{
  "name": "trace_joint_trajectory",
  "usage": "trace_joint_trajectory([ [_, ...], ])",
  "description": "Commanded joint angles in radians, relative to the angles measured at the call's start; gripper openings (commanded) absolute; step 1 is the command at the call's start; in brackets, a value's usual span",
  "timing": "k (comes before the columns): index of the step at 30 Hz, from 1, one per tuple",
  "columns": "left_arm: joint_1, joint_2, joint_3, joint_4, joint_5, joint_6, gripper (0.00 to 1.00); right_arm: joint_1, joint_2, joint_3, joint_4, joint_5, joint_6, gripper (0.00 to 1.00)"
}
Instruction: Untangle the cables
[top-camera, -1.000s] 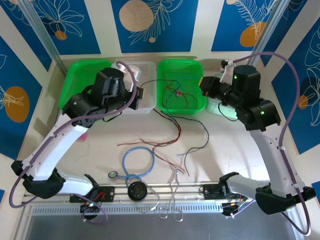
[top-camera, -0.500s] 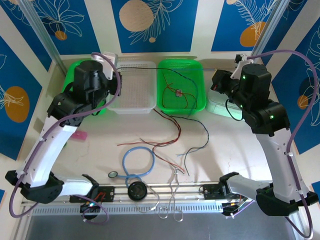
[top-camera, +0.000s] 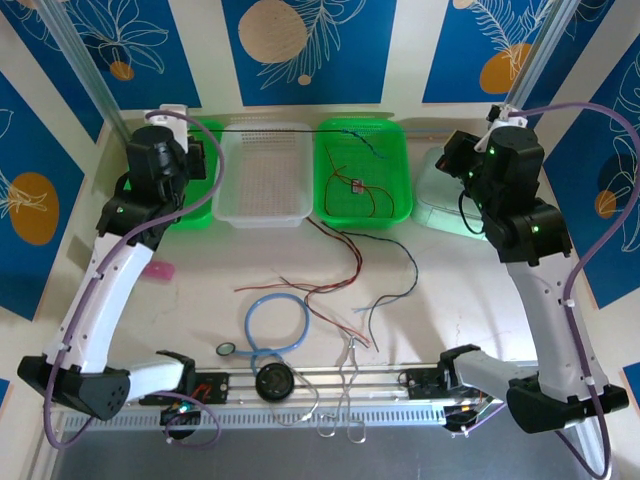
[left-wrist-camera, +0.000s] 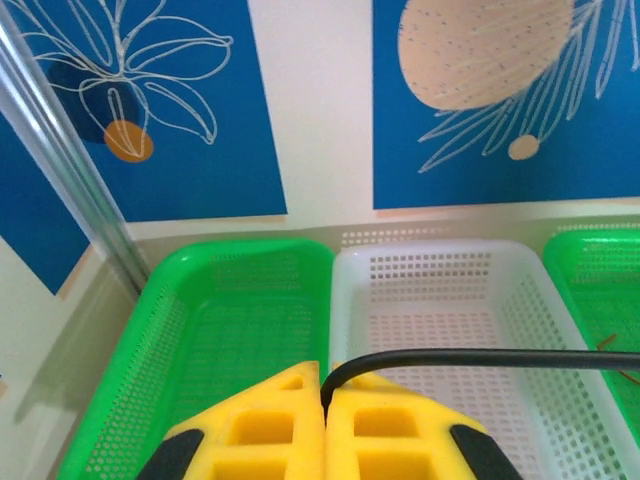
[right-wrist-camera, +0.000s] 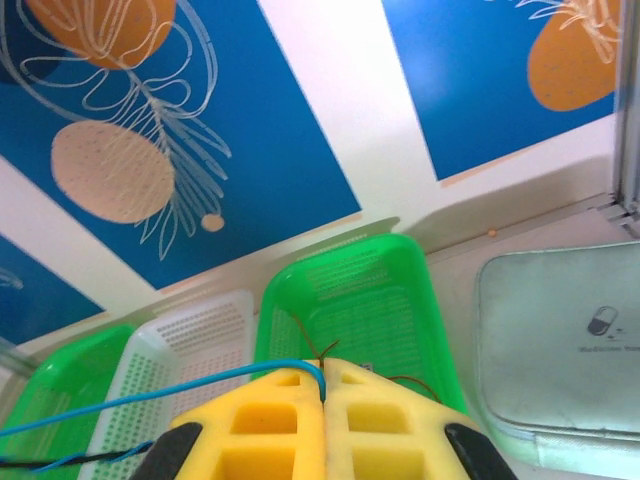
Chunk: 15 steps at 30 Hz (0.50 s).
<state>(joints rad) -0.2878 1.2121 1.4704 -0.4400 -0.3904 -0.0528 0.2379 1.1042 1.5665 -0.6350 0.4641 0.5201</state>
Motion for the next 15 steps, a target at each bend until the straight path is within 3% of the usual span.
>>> trace_joint_trajectory([
  [1,0.076,-0.038,-0.017,0.072,-0.057,-0.013,0.00,-0.055,-0.009,-0.020,0.046,0.051,0.012,0.00],
  [15,0.271,-0.071,-0.092,0.085,-0.004,-0.130,0.00,-0.203,-0.018,-0.054,0.031,-0.067,0.047,0.00],
])
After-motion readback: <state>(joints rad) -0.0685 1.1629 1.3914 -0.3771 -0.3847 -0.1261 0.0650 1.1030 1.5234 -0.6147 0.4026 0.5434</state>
